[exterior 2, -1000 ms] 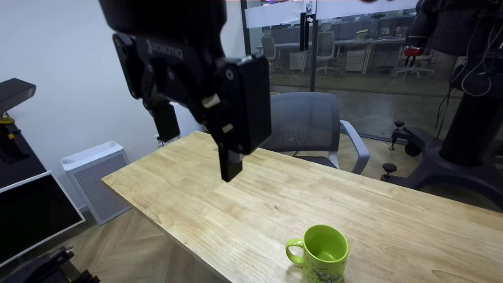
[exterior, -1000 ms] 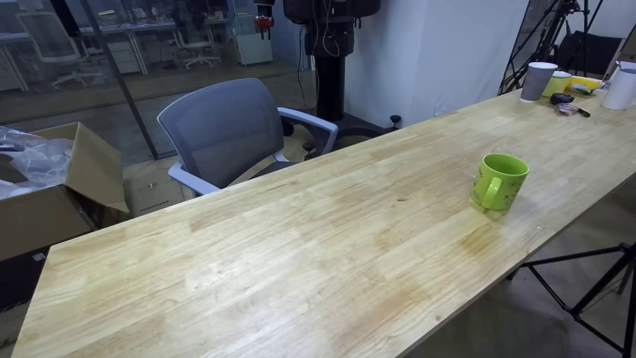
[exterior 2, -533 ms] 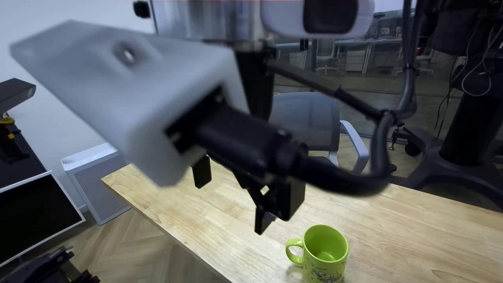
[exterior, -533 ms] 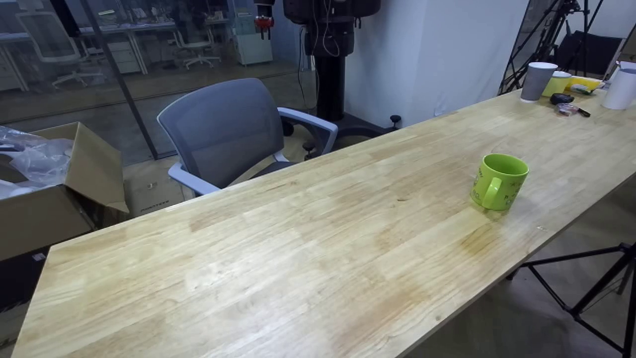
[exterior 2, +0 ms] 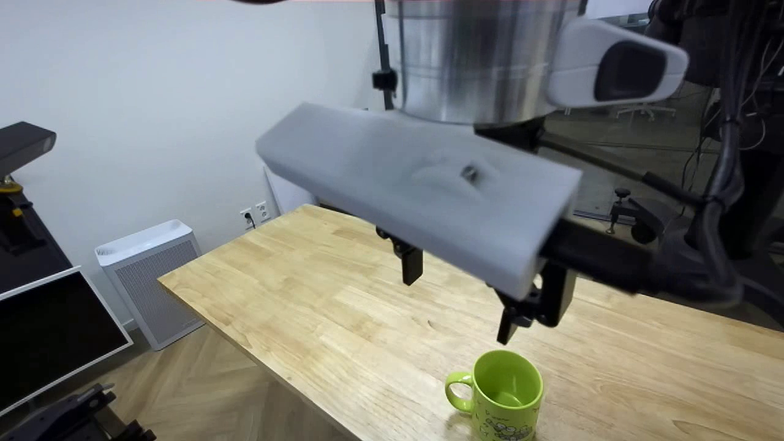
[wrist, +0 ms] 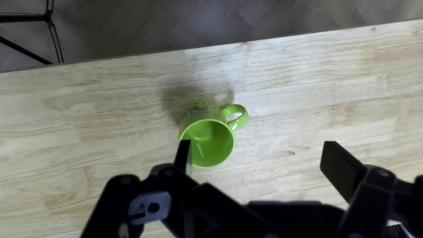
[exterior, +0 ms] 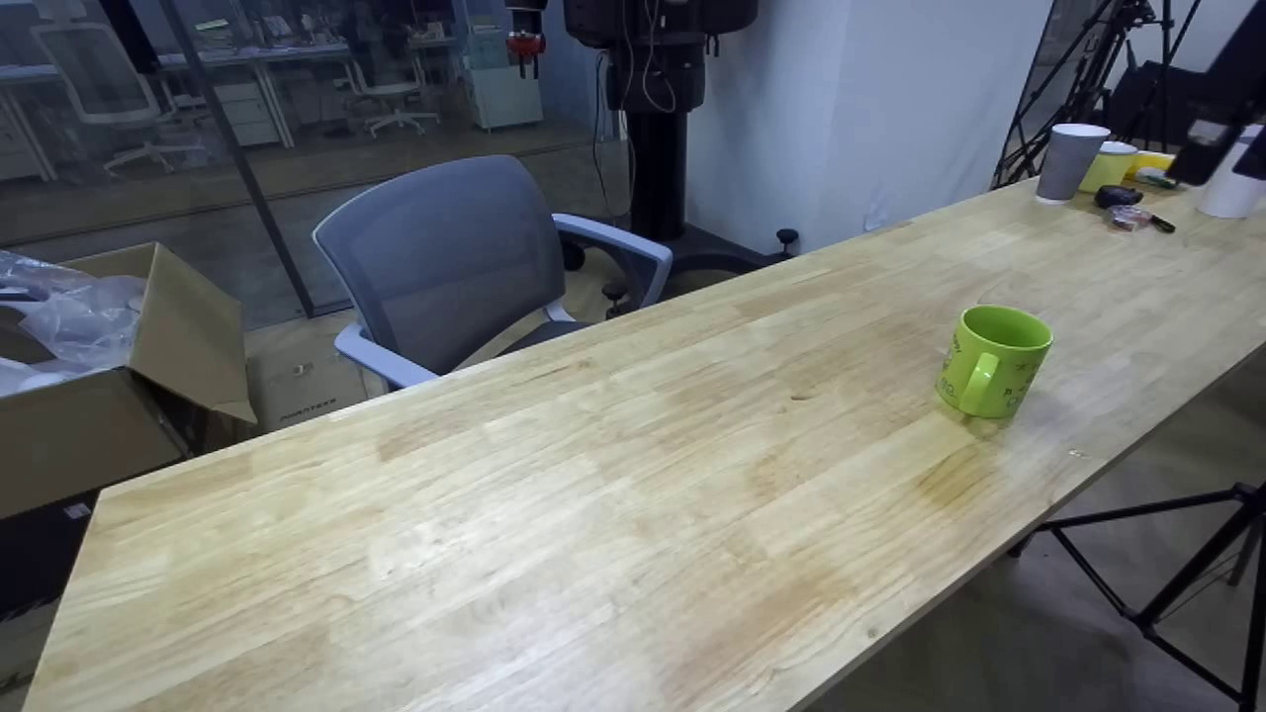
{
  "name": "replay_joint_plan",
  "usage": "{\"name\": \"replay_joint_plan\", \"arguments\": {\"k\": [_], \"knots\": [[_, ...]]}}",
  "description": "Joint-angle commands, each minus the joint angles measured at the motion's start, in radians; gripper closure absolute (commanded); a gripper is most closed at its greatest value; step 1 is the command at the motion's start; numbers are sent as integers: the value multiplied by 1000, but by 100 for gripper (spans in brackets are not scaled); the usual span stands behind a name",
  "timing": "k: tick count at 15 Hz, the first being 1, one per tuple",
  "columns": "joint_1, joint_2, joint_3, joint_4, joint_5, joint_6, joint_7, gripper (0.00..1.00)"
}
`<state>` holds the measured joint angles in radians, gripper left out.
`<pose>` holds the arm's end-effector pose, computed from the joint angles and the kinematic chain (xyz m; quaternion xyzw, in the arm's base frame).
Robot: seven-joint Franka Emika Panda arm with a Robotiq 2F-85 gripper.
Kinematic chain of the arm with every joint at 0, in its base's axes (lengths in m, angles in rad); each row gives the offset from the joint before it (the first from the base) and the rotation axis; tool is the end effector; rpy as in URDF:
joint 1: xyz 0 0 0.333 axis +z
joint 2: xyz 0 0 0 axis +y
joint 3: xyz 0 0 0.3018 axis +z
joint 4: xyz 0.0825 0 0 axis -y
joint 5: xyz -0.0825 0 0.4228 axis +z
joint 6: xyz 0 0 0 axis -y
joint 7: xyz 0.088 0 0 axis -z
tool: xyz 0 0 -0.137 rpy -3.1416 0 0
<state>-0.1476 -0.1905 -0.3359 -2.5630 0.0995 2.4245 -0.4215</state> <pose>0.4219 -0.2108 0.2618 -0.9956 0.0655 -0.0457 0.0497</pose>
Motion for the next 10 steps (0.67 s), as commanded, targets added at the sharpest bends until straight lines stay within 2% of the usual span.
{"name": "replay_joint_plan", "arguments": {"k": [1,5,10], "knots": [[-1,133,7,173,81,-33,-38,0],[-36,254,23,311,115,-38,-56,0],[-120,402,43,401,119,-30,-76,0]]}}
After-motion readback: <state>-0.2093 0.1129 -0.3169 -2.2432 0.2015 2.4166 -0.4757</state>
